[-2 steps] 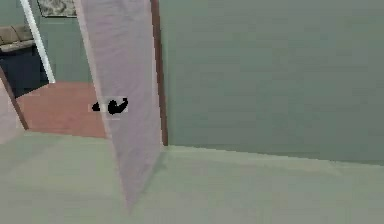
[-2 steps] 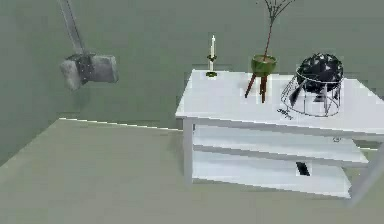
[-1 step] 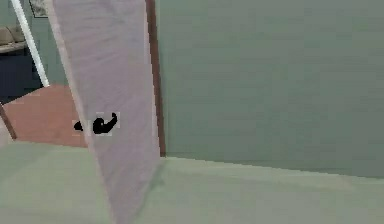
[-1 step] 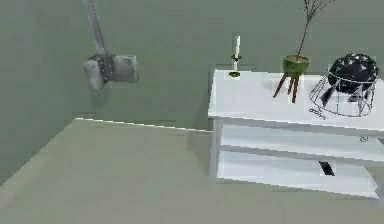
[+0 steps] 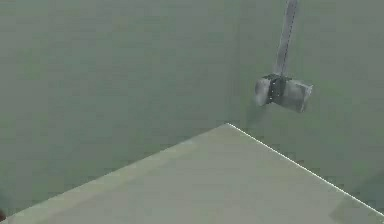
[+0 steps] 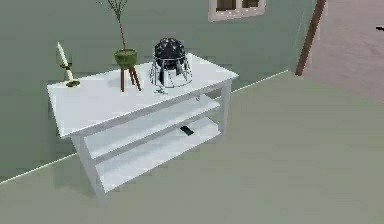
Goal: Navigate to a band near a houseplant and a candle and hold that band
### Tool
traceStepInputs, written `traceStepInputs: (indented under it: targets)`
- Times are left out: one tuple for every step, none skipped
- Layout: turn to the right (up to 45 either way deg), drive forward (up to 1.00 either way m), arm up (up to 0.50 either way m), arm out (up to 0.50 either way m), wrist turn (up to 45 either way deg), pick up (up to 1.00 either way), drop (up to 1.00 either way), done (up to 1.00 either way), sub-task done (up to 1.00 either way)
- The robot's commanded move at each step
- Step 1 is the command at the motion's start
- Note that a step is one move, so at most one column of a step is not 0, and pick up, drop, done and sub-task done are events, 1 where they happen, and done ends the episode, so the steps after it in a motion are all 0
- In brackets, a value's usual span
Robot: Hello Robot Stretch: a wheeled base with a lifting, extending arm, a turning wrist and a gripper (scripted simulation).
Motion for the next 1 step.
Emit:
traceStepInputs:
  targets:
    - [30.0, 0.00, 0.00, 0.00, 0.0, 0.00, 0.00, 0.00, 0.00]
